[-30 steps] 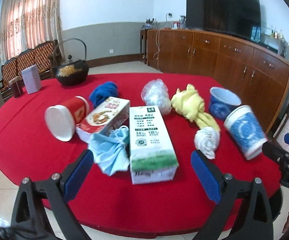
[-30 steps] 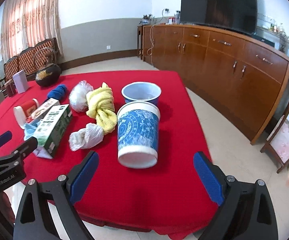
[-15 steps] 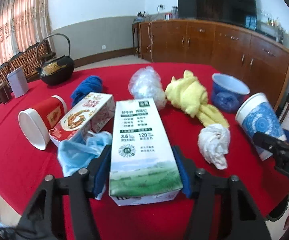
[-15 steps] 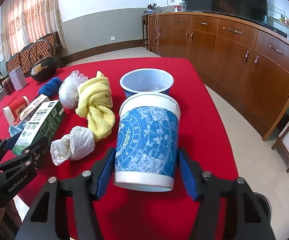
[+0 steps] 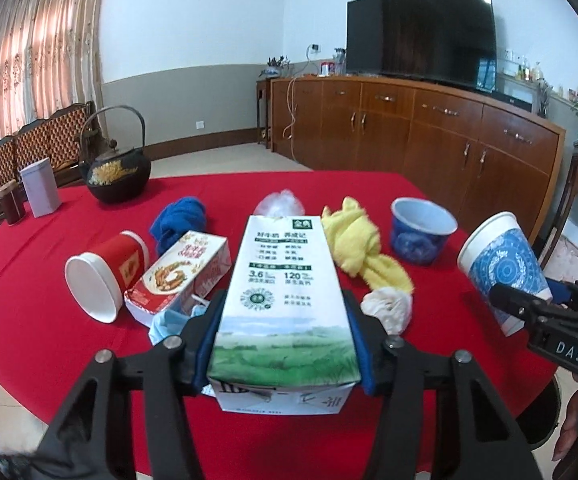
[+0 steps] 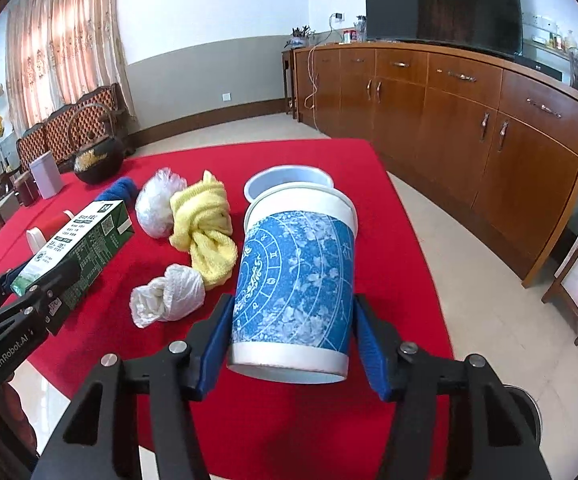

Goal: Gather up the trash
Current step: 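Grasp and lift the milk carton with the left gripper while the right lifts the blue cup, then carry the carton and cup over the black bucket and open both grippers, then move both grippers back toward the blue mask and white tissue on the table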

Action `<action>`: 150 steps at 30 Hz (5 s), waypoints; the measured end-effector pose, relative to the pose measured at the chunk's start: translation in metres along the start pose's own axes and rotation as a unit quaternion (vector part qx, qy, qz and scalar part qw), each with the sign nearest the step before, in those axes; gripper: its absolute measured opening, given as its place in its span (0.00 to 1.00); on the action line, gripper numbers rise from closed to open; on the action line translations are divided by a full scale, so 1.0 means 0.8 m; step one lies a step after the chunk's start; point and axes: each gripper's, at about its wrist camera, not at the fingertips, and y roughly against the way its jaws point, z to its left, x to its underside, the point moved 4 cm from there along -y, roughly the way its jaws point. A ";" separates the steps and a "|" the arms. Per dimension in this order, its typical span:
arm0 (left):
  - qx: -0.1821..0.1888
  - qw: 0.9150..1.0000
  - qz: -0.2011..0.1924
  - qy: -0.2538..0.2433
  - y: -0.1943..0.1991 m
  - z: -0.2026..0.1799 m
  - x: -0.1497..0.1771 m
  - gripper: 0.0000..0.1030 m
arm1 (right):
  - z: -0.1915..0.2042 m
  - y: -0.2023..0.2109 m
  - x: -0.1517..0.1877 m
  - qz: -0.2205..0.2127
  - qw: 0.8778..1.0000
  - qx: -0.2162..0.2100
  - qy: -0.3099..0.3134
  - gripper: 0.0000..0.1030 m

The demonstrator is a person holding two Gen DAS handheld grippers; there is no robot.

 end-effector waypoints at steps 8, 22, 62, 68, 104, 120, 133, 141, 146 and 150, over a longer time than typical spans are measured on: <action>0.032 0.999 -0.011 -0.017 0.022 -0.038 0.000 0.54 | -0.034 0.045 0.008 -0.019 0.999 0.023 -0.011 0.58; 0.118 0.991 -0.010 -0.068 0.055 -0.186 0.018 0.54 | -0.187 0.144 0.066 -0.024 0.992 0.108 -0.065 0.58; 0.219 0.955 0.124 -0.156 0.012 -0.458 0.186 0.56 | -0.425 0.095 0.284 0.121 0.980 0.099 -0.122 0.59; 0.191 0.964 0.109 -0.152 0.011 -0.451 0.177 0.89 | -0.463 0.072 0.312 0.145 0.970 0.135 -0.139 0.94; 0.097 0.991 -0.003 -0.087 0.107 -0.231 0.085 0.99 | -0.274 0.192 0.179 0.000 0.984 0.161 -0.076 1.00; -0.011 0.999 -0.029 -0.011 0.110 -0.014 0.065 0.99 | -0.048 0.142 0.093 -0.003 0.999 0.031 0.003 1.00; -0.049 0.998 0.001 0.039 0.040 0.119 0.051 0.84 | 0.089 0.042 0.042 0.006 0.997 -0.027 0.069 1.00; -0.040 0.998 0.028 0.041 -0.014 0.128 0.044 0.81 | 0.129 -0.030 0.016 0.024 0.996 -0.040 0.082 0.92; -0.030 0.998 0.041 0.040 -0.037 0.123 0.042 0.81 | 0.129 -0.061 0.005 0.041 0.996 -0.041 0.075 0.87; -0.026 0.997 0.054 0.039 -0.052 0.119 0.043 0.79 | 0.125 -0.082 0.005 0.056 0.995 -0.049 0.064 0.80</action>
